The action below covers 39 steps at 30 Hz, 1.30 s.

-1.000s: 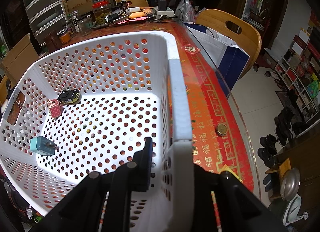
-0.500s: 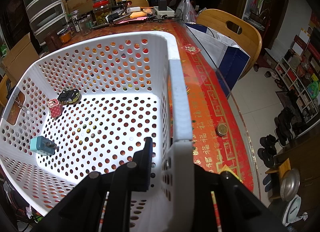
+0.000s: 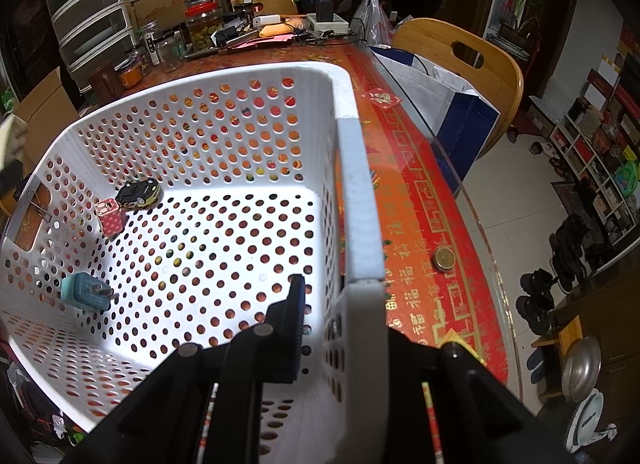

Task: Organize rigid objects
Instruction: 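Carry the white square charger into the basket and open the left gripper, then grasp the next flat white square charger with the left gripper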

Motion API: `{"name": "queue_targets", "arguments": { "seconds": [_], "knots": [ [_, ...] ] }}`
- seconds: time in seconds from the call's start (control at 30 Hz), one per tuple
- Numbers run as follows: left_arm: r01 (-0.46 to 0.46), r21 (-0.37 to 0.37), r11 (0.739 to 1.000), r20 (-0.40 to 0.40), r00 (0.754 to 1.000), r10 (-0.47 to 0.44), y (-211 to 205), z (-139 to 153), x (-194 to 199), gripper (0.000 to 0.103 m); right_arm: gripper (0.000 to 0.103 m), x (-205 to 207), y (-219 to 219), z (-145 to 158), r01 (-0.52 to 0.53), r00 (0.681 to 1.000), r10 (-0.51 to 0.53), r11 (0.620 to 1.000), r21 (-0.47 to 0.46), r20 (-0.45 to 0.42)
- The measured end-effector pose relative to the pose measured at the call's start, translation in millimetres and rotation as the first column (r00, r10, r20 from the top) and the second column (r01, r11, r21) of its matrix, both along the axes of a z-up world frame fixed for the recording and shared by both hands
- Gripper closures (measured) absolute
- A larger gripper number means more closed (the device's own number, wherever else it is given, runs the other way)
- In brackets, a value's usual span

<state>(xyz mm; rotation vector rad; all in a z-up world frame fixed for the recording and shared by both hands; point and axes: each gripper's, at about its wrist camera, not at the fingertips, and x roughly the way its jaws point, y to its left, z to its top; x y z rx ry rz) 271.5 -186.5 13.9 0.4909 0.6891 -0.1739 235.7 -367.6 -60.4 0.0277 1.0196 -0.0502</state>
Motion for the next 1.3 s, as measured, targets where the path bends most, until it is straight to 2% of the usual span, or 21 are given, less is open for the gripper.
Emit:
{"name": "queue_targets", "arguments": {
  "seconds": [0.23,0.43,0.53,0.73,0.9,0.97,1.03,1.1,1.2,1.3],
  "knots": [
    [0.032,0.010,0.999,-0.121,0.992,-0.031,-25,-33,6,0.042,0.089,0,0,0,-0.002,1.000,0.002,1.000,0.002,0.000],
    [0.065,0.041,0.997,-0.236,0.970,-0.054,-37,-62,14,0.042,0.089,0,0,-1,-0.002,1.000,0.002,1.000,0.002,-0.001],
    [0.054,0.035,0.998,-0.276,0.960,-0.042,-38,-70,20,0.042,0.089,-1,0,-1,-0.008,1.000,0.008,1.000,0.009,-0.001],
    [0.062,0.031,0.998,-0.301,0.952,-0.050,-38,-74,23,0.042,0.089,-1,0,-1,-0.008,1.000,0.008,1.000,0.008,-0.001],
    [0.072,-0.010,0.997,-0.340,0.938,-0.071,-32,-71,26,0.041,0.089,0,0,-1,-0.007,1.000,0.007,1.000,0.008,-0.002],
    [0.076,-0.019,0.997,-0.323,0.943,-0.078,-31,-68,24,0.033,0.089,0,0,-2,-0.007,1.000,0.007,1.000,0.007,-0.003],
    [0.079,-0.026,0.997,-0.293,0.953,-0.083,-29,-63,20,0.020,0.089,0,0,-2,-0.007,1.000,0.007,1.000,0.006,-0.004],
    [0.081,-0.028,0.996,-0.273,0.958,-0.086,-26,-58,19,0.015,0.089,0,0,-3,-0.006,1.000,0.006,1.000,0.004,-0.007],
    [0.080,-0.031,0.996,-0.252,0.964,-0.085,-22,-51,14,0.014,0.089,0,-1,-3,-0.005,1.000,0.005,1.000,0.004,-0.008],
    [0.086,-0.040,0.995,-0.199,0.976,-0.093,-14,-37,2,0.014,0.089,0,-1,-3,-0.004,1.000,0.004,1.000,0.003,-0.008]
  ]
}}
